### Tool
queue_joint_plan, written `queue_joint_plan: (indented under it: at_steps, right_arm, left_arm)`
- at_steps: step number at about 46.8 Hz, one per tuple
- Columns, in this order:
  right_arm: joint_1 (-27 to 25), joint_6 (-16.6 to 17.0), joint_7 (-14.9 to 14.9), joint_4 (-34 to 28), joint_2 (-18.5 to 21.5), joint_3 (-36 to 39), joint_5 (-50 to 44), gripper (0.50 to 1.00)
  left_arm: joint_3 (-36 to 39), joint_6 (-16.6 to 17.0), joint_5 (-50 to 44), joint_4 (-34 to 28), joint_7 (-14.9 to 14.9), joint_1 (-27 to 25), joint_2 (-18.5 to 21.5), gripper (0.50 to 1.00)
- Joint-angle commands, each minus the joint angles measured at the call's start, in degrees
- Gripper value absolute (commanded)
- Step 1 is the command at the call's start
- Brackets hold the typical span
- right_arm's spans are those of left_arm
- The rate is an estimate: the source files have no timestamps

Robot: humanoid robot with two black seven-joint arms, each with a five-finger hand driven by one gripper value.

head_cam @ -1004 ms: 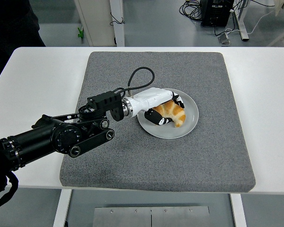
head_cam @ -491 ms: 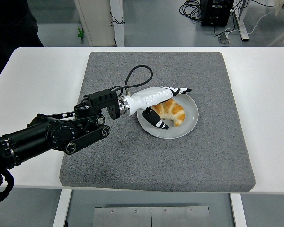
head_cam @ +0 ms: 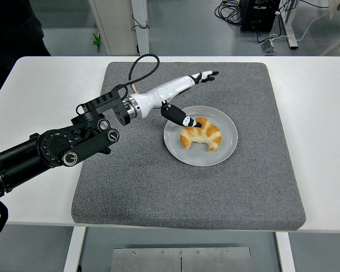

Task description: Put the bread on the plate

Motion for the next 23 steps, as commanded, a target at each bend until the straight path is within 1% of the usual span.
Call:
queue_joint_plan:
  at_steps: [1, 5, 12, 17, 23]
  right_arm:
    - [0.0, 0.0, 0.0, 0.0, 0.0, 0.0, 0.0, 1.000]
    - [0.0, 0.0, 0.0, 0.0, 0.0, 0.0, 0.0, 1.000]
    - [0.0, 0.0, 0.0, 0.0, 0.0, 0.0, -0.1, 1.000]
    - [0.0, 0.0, 0.0, 0.0, 0.0, 0.0, -0.1, 1.000]
    - [0.0, 0.0, 0.0, 0.0, 0.0, 0.0, -0.1, 1.000]
  left_arm:
    - [-1.5, 0.0, -7.5, 0.1, 0.3, 0.1, 0.8, 0.968]
    - [-1.7, 0.0, -12.4, 0.1, 0.4, 0.1, 2.2, 0.968]
    - [-2.1, 0.6, -17.3, 0.2, 0.0, -0.1, 4.1, 0.968]
    - [-5.0, 0.6, -22.1, 0.3, 0.0, 0.0, 5.6, 0.968]
    - [-8.1, 0.7, -26.4, 1.0, -0.1, 0.2, 5.9, 0.968]
